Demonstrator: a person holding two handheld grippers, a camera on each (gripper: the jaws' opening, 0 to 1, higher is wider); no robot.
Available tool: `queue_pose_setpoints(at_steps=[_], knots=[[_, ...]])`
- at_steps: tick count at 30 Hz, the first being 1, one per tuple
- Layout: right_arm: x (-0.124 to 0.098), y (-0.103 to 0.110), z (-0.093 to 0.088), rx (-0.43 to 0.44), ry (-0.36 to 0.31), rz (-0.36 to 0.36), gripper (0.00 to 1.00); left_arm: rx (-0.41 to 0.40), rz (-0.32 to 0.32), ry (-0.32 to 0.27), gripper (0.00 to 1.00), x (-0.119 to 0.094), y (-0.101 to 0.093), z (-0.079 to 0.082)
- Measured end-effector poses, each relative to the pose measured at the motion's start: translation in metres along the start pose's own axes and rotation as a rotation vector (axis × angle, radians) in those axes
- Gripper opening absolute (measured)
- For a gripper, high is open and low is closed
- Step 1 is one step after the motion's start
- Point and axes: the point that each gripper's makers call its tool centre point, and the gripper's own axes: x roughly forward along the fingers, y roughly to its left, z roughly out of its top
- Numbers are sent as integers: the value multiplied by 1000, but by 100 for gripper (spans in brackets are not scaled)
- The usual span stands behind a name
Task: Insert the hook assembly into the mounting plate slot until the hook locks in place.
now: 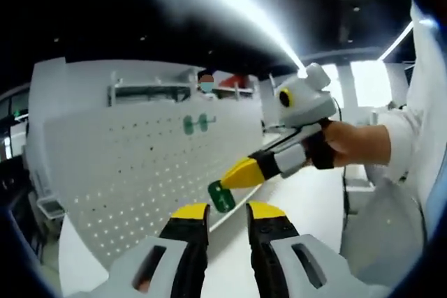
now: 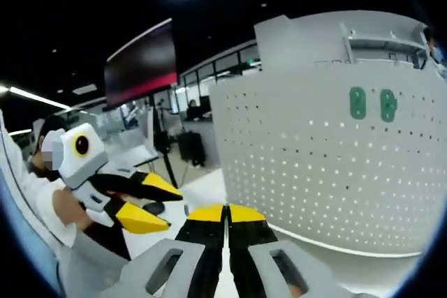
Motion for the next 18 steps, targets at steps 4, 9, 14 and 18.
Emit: queue_pose_setpoints(at_steps=[4,9,14,18], knots=[[-3,9,4,1,-5,50,0,22,-51,-36,20,-7,-6,9],[-7,22,4,-4,-3,131,0,35,-144,-68,18,-13,-16,14],[-11,29,3,-30,15,205,0,21,-236,-87,15,-17,-26,16],[-16,41,-3,-22,46,307,0,-1,-315,-110,14,-20,-36,17]])
